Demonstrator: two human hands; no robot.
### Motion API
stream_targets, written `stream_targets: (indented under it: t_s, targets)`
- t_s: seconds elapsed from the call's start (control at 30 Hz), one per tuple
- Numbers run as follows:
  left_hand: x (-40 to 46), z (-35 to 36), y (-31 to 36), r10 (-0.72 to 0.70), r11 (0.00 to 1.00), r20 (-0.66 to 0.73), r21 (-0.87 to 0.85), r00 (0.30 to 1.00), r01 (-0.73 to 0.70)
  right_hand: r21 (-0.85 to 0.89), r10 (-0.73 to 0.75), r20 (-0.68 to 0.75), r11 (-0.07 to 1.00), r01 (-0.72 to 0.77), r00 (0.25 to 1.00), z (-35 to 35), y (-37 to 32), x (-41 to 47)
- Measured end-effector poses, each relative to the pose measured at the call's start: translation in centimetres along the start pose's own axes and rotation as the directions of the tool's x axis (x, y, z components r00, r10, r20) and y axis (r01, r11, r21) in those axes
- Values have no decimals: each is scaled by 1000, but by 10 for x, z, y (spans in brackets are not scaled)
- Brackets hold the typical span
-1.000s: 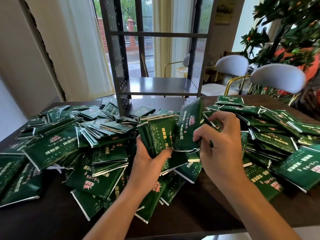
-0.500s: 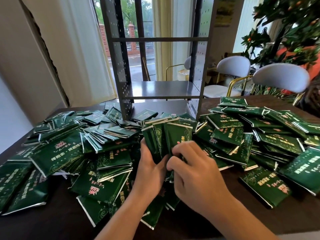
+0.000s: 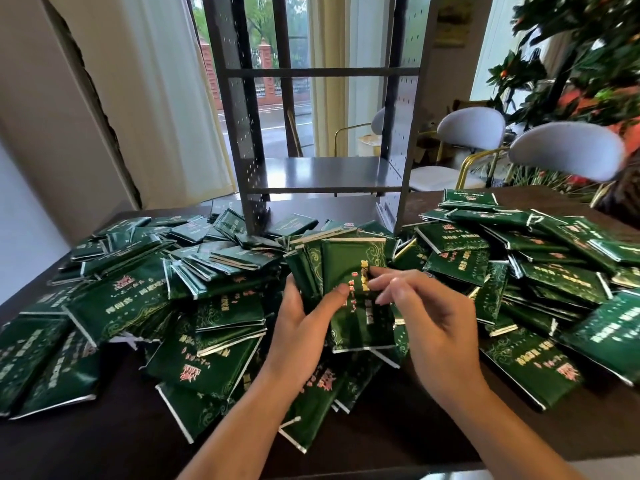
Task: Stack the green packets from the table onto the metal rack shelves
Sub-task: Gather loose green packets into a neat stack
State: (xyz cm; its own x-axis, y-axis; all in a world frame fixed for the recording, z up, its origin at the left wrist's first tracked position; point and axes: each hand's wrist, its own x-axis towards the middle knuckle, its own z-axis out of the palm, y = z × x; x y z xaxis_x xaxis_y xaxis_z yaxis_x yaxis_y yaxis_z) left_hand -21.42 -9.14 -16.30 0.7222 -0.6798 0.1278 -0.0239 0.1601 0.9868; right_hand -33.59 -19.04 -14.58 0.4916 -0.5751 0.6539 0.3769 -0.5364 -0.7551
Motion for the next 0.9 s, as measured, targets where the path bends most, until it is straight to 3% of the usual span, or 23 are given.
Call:
stream_targets:
  t_s: [0.17,0.27,0.47,0.63,0.73,0.9]
  targets:
    - [-3,2,2,83,996,-10,-16,997,-83,-219,38,-108,974,-61,993,-3,3,5]
    - [-3,2,2,116,992,-47,-34,992,-117,-227,105,-132,965,-134,986,-5,2,5]
    - [-8,5,4,185,983,17,-8,983,-185,-169,327,164,939,-300,930,-6,5,6]
    - [-12,4,8,210,977,81,29,974,-213,-99,303,224,953,-288,926,-5,-1,8]
    - [-15,7,10,272,956,-40,124,961,-266,-147,310,173,947,-287,935,-6,-1,12]
    - [-14,7,12,290,956,-300,125,909,-264,-469,355,180,851,-237,917,-5,12,6]
